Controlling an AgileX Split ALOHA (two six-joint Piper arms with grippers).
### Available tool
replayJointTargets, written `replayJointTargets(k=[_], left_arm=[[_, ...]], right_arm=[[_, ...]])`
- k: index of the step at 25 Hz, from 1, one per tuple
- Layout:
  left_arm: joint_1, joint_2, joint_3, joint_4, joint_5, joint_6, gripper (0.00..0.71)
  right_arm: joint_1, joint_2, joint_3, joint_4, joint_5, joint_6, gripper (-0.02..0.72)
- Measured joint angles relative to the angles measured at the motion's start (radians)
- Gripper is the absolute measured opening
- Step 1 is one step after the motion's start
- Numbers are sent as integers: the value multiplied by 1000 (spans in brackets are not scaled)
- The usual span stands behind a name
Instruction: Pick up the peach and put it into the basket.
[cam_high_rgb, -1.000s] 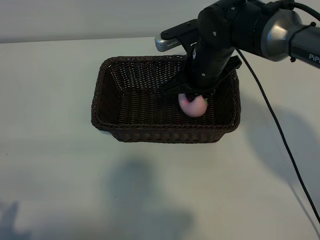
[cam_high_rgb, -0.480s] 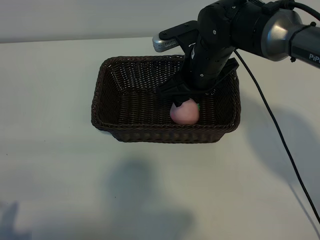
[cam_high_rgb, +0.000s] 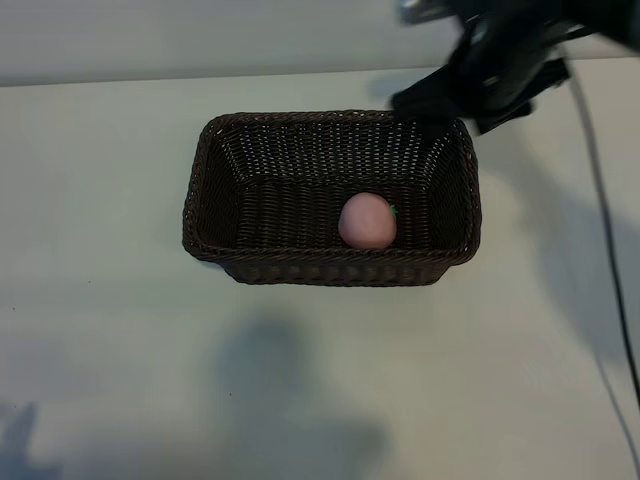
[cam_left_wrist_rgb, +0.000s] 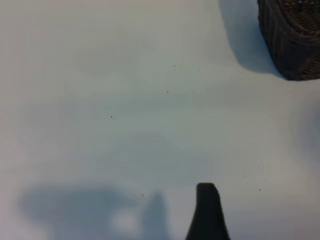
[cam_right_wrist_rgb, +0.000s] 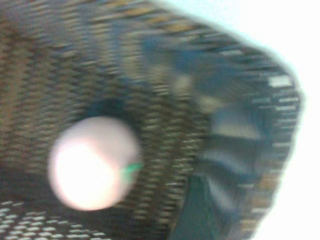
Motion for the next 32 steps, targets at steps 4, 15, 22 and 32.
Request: replayJointTargets(k=[4, 15, 22, 32], left_arm=[[0, 0, 0, 0, 0, 0, 542], [0, 0, 0, 0, 0, 2, 542], [0, 0, 0, 0, 0, 2, 542], [0, 0, 0, 0, 0, 2, 542]], right_arm=[[-118, -3, -2, -2, 29, -48, 568], [-394, -3, -2, -5, 44, -108, 568], [-474, -3, -2, -7, 50, -126, 551], [-475, -81, -2, -6, 112, -137, 513]])
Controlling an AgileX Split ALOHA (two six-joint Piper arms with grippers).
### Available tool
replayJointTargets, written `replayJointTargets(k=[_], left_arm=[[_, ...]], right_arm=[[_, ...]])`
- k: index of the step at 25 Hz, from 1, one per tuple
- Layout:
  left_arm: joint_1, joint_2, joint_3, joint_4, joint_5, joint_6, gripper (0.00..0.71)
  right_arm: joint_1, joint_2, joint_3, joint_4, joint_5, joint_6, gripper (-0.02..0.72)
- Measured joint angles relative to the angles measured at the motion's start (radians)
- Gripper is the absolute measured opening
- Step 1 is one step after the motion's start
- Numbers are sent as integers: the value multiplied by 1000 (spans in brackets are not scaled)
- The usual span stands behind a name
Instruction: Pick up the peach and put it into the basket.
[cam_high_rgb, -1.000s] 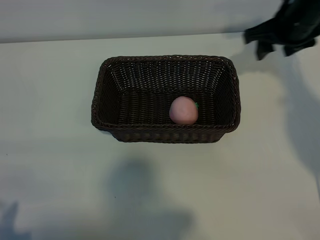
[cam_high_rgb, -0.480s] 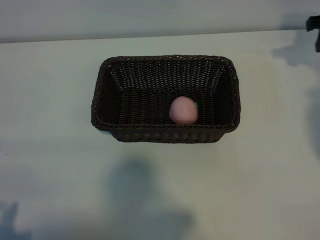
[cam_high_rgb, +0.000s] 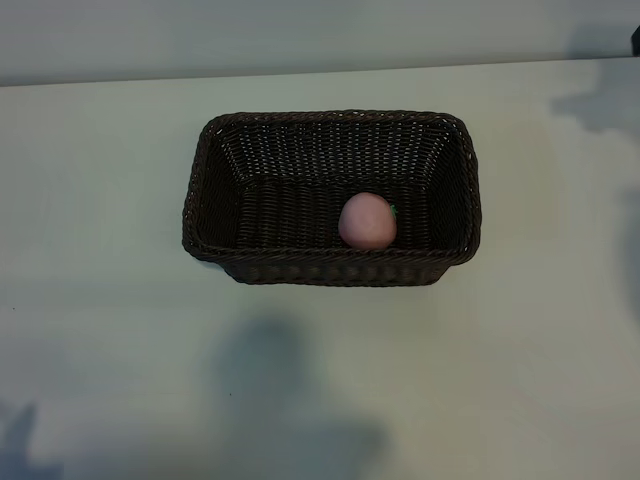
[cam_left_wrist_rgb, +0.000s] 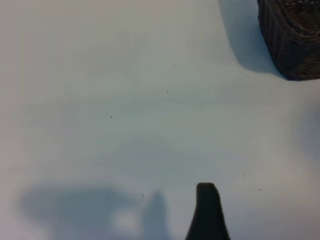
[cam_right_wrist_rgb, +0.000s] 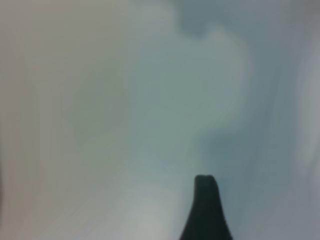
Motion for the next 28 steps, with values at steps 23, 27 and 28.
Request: replayJointTargets(k=[23, 27, 28], left_arm=[[0, 0, 0, 0, 0, -1, 542], [0, 0, 0, 0, 0, -3, 542], [0, 0, 0, 0, 0, -3, 542]], right_arm=[[0, -693, 119, 30, 140, -1, 513], [0, -838, 206, 38, 87, 5, 512], [0, -878, 224, 43, 76, 9, 512]])
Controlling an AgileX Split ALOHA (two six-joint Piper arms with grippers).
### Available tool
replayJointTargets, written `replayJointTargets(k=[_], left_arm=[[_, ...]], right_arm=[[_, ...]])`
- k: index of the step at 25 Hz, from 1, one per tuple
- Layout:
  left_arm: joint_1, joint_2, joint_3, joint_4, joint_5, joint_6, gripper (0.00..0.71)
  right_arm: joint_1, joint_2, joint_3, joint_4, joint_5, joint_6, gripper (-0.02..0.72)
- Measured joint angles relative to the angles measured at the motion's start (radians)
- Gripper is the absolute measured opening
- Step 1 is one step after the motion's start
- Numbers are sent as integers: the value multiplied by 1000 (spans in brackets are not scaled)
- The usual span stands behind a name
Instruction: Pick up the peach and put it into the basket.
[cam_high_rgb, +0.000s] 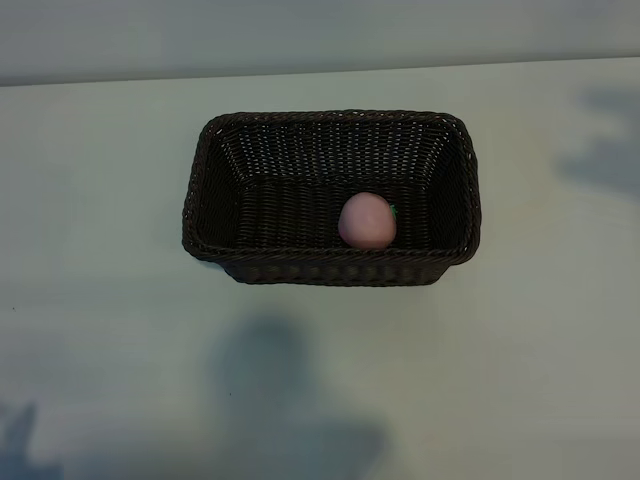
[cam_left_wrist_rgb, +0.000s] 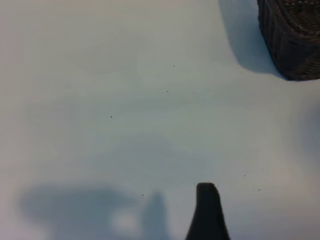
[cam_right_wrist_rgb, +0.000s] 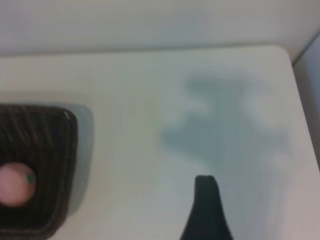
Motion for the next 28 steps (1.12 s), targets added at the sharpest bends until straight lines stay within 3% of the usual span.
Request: replayJointTargets(k=[20, 28], left_arm=[[0, 0, 0, 0, 0, 1, 542], [0, 0, 0, 0, 0, 1, 542]], right_arm=[[2, -542, 393, -10, -61, 6, 512], [124, -695, 462, -51, -70, 62, 512]])
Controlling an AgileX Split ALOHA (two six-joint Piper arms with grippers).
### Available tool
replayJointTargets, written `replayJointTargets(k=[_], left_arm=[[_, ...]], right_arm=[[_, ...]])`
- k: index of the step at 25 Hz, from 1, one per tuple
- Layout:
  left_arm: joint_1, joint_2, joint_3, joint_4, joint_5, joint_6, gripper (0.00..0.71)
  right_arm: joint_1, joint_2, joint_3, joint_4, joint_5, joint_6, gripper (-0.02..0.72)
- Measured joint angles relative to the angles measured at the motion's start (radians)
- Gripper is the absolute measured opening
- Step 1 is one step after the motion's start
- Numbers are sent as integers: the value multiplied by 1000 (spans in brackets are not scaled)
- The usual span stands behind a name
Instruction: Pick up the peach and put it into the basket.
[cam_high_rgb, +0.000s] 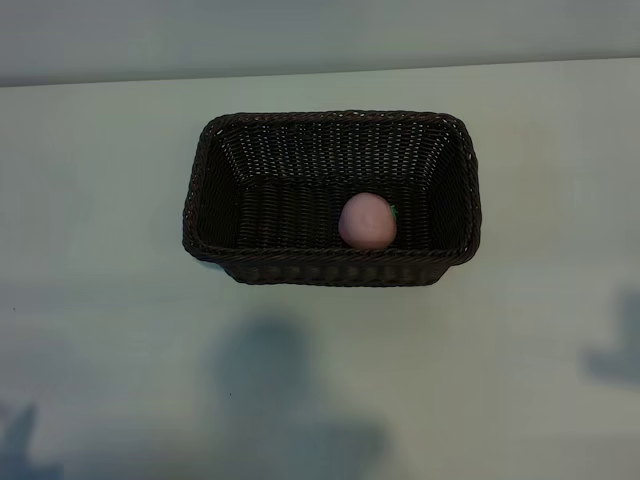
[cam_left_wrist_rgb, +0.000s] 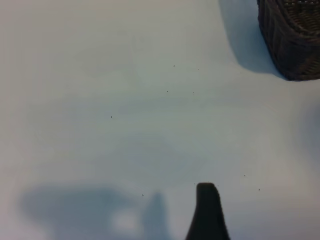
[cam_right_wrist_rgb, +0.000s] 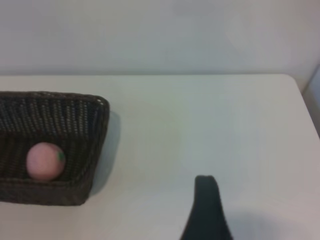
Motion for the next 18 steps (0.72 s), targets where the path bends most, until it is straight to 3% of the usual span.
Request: replayJointTargets(k=[6, 18], left_arm=[[0, 0, 0, 0, 0, 1, 542], [0, 0, 0, 1, 0, 2, 542]], right_arm=[[11, -142, 80, -53, -2, 16, 512], [11, -277, 332, -55, 12, 5, 512]])
